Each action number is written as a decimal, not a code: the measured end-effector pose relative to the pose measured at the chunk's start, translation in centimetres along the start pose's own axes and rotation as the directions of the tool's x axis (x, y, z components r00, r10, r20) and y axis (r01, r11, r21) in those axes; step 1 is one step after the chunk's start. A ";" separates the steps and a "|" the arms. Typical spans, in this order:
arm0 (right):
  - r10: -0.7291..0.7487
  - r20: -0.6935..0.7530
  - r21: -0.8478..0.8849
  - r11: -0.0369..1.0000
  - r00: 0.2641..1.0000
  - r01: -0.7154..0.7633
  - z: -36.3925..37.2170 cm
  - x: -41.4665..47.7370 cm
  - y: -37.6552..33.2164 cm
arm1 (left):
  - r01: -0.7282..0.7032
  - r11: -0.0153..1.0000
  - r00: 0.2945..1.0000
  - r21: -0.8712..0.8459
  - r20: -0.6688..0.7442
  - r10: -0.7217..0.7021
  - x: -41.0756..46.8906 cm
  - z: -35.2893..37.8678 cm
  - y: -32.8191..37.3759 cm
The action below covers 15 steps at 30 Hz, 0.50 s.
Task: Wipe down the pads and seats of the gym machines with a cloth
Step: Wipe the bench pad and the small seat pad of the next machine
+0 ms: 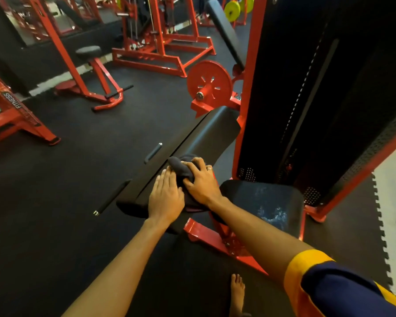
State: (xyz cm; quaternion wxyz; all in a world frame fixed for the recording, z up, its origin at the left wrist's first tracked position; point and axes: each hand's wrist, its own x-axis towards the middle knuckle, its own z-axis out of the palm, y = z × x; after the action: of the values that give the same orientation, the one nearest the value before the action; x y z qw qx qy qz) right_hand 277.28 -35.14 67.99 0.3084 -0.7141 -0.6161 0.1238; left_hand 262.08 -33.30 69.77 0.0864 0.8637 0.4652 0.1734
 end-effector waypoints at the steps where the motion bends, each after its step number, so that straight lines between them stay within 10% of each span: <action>1: 0.024 -0.009 0.015 1.000 1.000 -0.024 -0.3 -0.8 0.0 | -0.007 0.999 1.000 -0.032 -0.017 0.007 -0.4 0.2 0.4; 15: 0.494 0.217 -0.385 0.836 0.842 -0.391 -6.0 -12.1 10.0 | 0.021 0.977 0.956 -0.211 0.290 0.042 -2.8 8.1 7.4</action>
State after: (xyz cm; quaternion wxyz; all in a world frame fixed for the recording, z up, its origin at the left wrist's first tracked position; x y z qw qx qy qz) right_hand 286.11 -48.97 64.31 0.0486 -0.8509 -0.4838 0.1988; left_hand 269.49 -39.67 63.94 0.2452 0.8681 0.4216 0.0927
